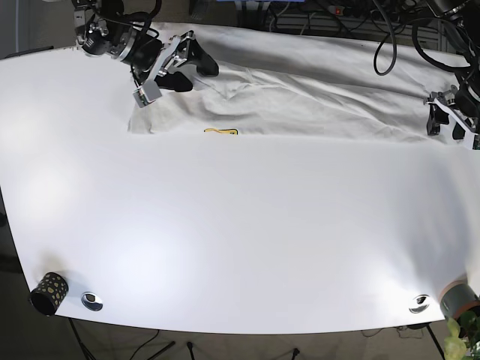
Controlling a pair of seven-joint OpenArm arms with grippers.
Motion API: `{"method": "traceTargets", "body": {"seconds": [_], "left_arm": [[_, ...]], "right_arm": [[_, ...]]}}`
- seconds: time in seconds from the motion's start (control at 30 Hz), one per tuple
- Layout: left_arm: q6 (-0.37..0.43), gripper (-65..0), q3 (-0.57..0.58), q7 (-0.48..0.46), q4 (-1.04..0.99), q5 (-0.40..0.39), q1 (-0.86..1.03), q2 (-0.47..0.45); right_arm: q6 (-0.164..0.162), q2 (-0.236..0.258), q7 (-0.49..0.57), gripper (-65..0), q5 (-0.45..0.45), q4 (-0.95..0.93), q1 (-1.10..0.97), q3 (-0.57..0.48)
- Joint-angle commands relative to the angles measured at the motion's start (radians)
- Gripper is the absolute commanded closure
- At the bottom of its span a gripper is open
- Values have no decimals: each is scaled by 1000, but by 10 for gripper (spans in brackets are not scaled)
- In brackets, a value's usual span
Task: Fold the T-shirt properly
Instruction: 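Grasp the folded strip's ends with both grippers and straighten it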
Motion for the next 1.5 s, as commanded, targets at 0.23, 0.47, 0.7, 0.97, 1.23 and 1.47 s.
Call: {"method": "traceTargets", "body": {"seconds": [0.23,0.47,0.7,0.97,1.23,1.47], "left_arm": [[-1,-381,5,-65,-169,71,-4,-23],[3,-379,92,-96,-209,100,-13,-21],[6,-379,129,-96,-269,166,-110,-17],[8,-382,133,-96,-295,198,-173,-18],[0,-383,94,-91,-261,126,-168,-18],[6,-475,-63,56,-149,-81,-158,-17]], "right_arm": [[14,-79,21,-444,-306,-24,9,-43],[15,-91,22,-444,-383,-155,109,-41],[17,-90,22,-444,-384,-354,279,57],[17,-22,22,-444,-384,-435,403,143],[17,-11,15,-444,-380,-429,416,157],[17,-20,15,-444,-380,-429,402,155]]}}
